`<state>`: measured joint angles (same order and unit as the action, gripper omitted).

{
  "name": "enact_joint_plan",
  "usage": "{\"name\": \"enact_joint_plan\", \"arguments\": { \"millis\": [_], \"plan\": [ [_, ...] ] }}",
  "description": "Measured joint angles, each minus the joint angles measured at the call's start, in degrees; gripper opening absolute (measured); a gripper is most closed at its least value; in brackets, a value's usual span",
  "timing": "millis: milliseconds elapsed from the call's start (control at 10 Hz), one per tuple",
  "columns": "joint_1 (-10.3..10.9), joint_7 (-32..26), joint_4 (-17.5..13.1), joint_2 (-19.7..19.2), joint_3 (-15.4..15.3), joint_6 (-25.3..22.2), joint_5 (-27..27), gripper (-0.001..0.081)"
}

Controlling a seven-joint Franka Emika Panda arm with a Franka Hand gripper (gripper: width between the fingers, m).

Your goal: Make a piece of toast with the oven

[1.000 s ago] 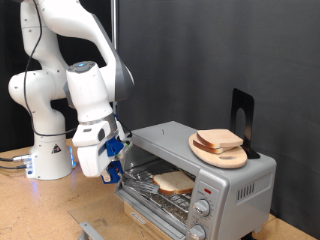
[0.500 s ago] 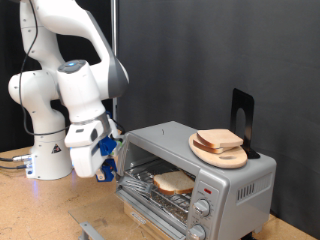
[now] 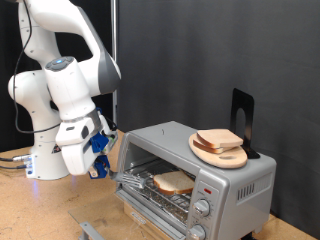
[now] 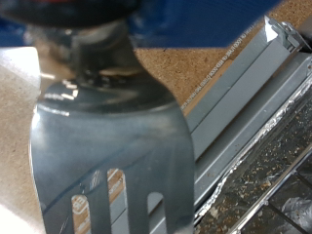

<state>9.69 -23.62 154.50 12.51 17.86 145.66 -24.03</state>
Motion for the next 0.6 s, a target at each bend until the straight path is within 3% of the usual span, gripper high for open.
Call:
{"name": "enact_joint_plan", "arguments": {
  "millis": [300,600],
  "plan": [
    [-0.6,-4.0,0.5,4.7,3.5,-2.9,-2.4,0.0394],
    [-1.0,-3.9,0.1,10.0,4.4,-6.3,-2.5,0.0394]
  ]
}}
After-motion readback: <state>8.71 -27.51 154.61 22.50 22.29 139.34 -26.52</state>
